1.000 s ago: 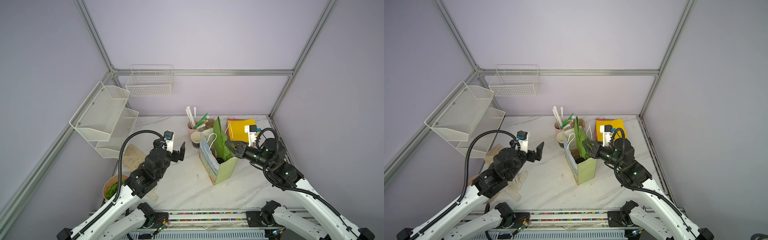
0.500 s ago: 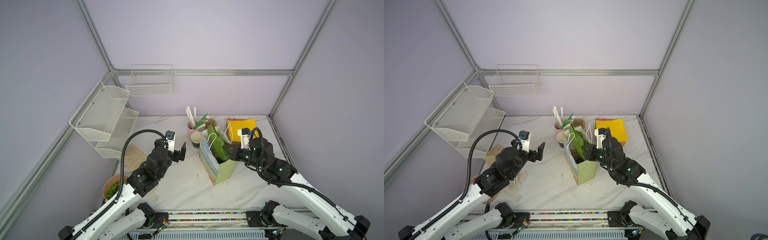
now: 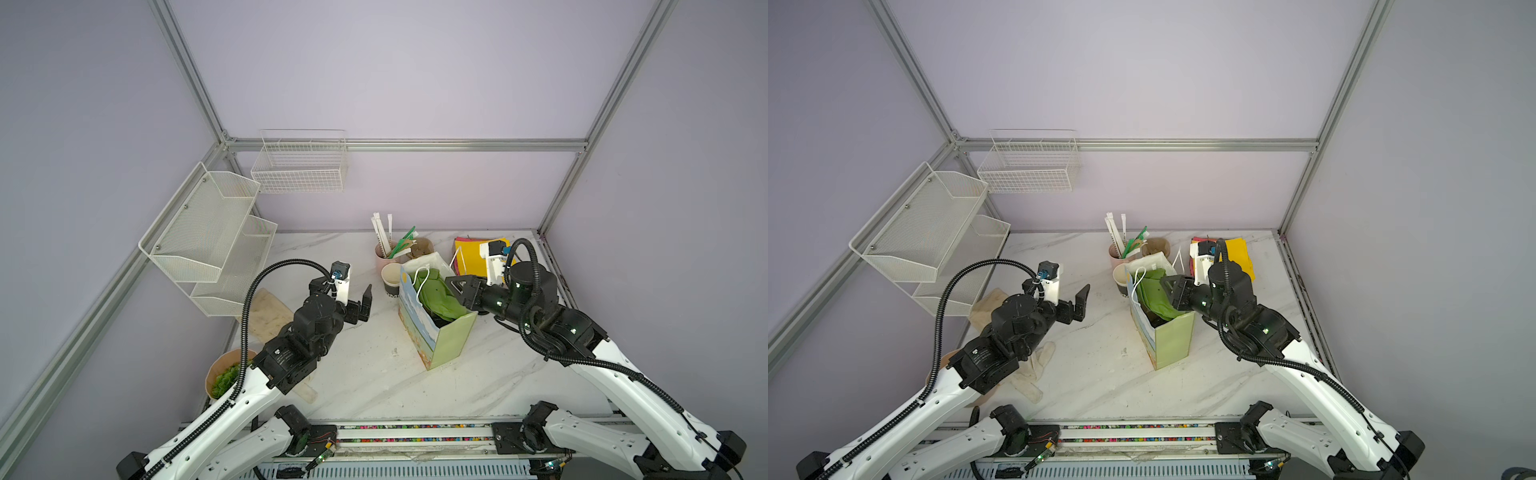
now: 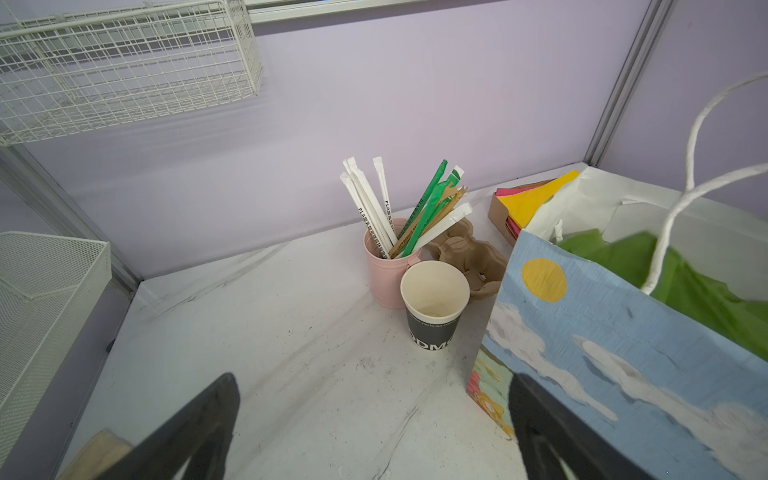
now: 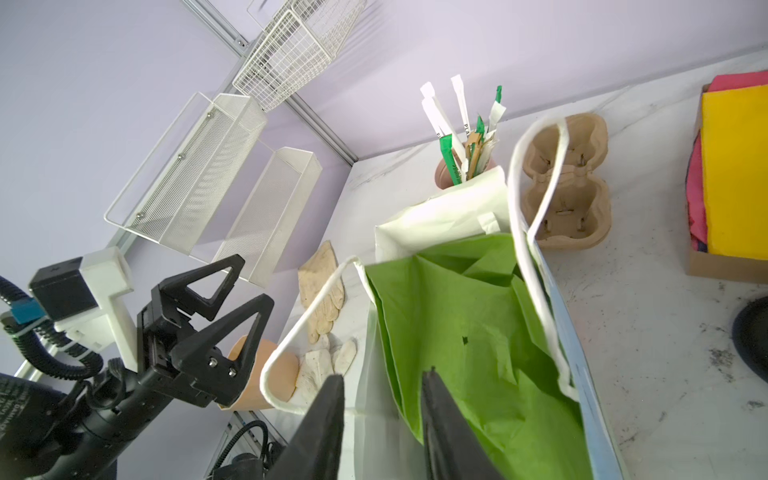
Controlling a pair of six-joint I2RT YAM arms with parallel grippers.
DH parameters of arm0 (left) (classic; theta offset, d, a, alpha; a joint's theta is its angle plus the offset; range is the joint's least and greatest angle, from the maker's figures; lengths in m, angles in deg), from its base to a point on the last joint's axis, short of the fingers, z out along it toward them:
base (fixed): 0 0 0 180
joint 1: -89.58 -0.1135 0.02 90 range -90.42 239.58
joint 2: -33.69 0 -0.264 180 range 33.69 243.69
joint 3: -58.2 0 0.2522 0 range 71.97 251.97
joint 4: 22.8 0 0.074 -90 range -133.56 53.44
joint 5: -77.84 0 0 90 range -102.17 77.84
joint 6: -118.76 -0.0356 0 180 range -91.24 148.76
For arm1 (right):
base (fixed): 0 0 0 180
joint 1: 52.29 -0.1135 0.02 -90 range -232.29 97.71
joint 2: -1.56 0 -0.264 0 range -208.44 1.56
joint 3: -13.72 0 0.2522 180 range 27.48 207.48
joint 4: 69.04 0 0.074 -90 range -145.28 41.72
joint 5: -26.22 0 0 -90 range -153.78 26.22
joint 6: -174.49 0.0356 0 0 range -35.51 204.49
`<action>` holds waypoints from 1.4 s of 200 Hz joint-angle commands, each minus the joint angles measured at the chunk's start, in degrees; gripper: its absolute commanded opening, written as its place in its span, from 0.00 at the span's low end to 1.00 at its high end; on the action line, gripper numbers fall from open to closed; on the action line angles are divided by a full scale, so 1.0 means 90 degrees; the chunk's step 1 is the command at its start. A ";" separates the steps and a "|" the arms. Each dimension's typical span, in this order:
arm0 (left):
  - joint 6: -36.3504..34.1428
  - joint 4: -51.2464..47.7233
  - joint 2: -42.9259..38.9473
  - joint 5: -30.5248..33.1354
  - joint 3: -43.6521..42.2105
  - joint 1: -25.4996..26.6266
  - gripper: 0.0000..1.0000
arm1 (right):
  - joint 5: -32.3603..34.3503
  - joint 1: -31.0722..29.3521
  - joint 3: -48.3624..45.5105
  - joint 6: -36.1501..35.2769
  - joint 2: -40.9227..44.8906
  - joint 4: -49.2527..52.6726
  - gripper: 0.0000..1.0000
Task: Pack the takeout coffee
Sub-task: 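Open the right gripper and lift it out of the bag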
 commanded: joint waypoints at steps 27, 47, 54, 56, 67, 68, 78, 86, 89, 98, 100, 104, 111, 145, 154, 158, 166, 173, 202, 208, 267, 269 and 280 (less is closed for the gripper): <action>0.0061 0.0099 -0.0048 0.0016 -0.0121 -0.0046 1.00 | 0.0179 -0.0039 0.0336 -0.0148 -0.0735 0.0260 0.27; 0.0063 0.0083 -0.0085 0.0045 -0.0131 -0.0047 1.00 | 0.0423 -0.0037 0.0336 -0.0042 -0.1029 0.0356 0.22; 0.0057 0.0088 -0.0093 0.0046 -0.0141 -0.0046 1.00 | 0.0533 -0.0037 0.0388 -0.0031 -0.1175 0.0480 0.19; 0.0055 0.0095 -0.0093 0.0046 -0.0141 -0.0046 1.00 | 0.0558 -0.0032 0.0405 -0.0028 -0.1221 0.0522 0.19; 0.0042 0.0106 -0.0095 0.0048 -0.0141 -0.0048 1.00 | 0.0639 -0.0037 0.0476 -0.0060 -0.1381 0.0662 0.17; 0.0045 0.0106 -0.0099 0.0047 -0.0136 -0.0047 1.00 | 0.0640 -0.0037 0.0477 -0.0060 -0.1391 0.0664 0.17; 0.0048 0.0098 -0.0097 0.0028 -0.0141 -0.0046 1.00 | 0.0582 -0.0037 0.0471 -0.0084 -0.1374 0.0590 0.17; 0.0047 0.0097 -0.0093 0.0017 -0.0141 -0.0046 1.00 | 0.0471 -0.0037 0.0423 -0.0095 -0.1276 0.0440 0.19; 0.0047 0.0097 -0.0093 0.0020 -0.0141 -0.0046 1.00 | 0.0437 -0.0037 0.0422 -0.0100 -0.1243 0.0388 0.19; 0.0046 0.0100 -0.0098 0.0018 -0.0138 -0.0046 1.00 | 0.0336 -0.0043 0.0469 -0.0141 -0.1136 0.0300 0.22; 0.0047 0.0103 -0.0101 0.0017 -0.0140 -0.0046 1.00 | 0.0326 -0.0045 0.0489 -0.0151 -0.1116 0.0292 0.22; 0.0045 0.0105 -0.0094 0.0017 -0.0138 -0.0048 1.00 | 0.0292 -0.0040 0.0531 -0.0180 -0.1088 0.0291 0.23; 0.0045 0.0103 -0.0094 0.0017 -0.0133 -0.0047 1.00 | 0.0250 -0.0046 0.0630 -0.0245 -0.1063 0.0304 0.25; 0.0047 0.0087 -0.0161 0.0045 -0.0141 -0.0046 1.00 | 0.0127 -0.0066 0.1107 -0.0631 -0.0842 0.0434 0.35; 0.0054 0.0097 -0.0170 0.0053 -0.0141 -0.0051 1.00 | 0.0208 -0.0061 0.1247 -0.0713 -0.0765 0.0493 0.39; 0.0053 0.0097 -0.0167 0.0055 -0.0140 -0.0047 1.00 | 0.0250 -0.0058 0.1308 -0.0754 -0.0733 0.0516 0.40; 0.0060 0.0099 -0.0165 0.0063 -0.0141 -0.0047 1.00 | 0.0360 -0.0057 0.1407 -0.0782 -0.0690 0.0571 0.43; 0.0060 0.0096 -0.0169 0.0060 -0.0141 -0.0047 1.00 | 0.0536 -0.0061 0.1513 -0.0782 -0.0677 0.0662 0.44; 0.0106 0.0059 -0.0190 0.0130 -0.0141 -0.0046 1.00 | 0.1547 -0.0057 0.1590 -0.0614 -0.0587 0.0813 0.49; 0.0121 0.0043 -0.0196 0.0152 -0.0141 -0.0046 1.00 | 0.1815 -0.0057 0.1554 -0.0611 -0.0527 0.0818 0.51; 0.0256 -0.0013 -0.0253 0.0241 -0.0141 -0.0037 1.00 | 0.3986 -0.0034 0.1275 -0.0925 -0.0209 0.0687 0.97; 0.0261 -0.0018 -0.0250 0.0246 -0.0141 -0.0042 1.00 | 0.4036 -0.0029 0.1264 -0.0930 -0.0210 0.0686 0.97; 0.0276 -0.0030 -0.0242 0.0241 -0.0141 -0.0039 1.00 | 0.4265 0.0016 0.1162 -0.0918 -0.0174 0.0660 0.97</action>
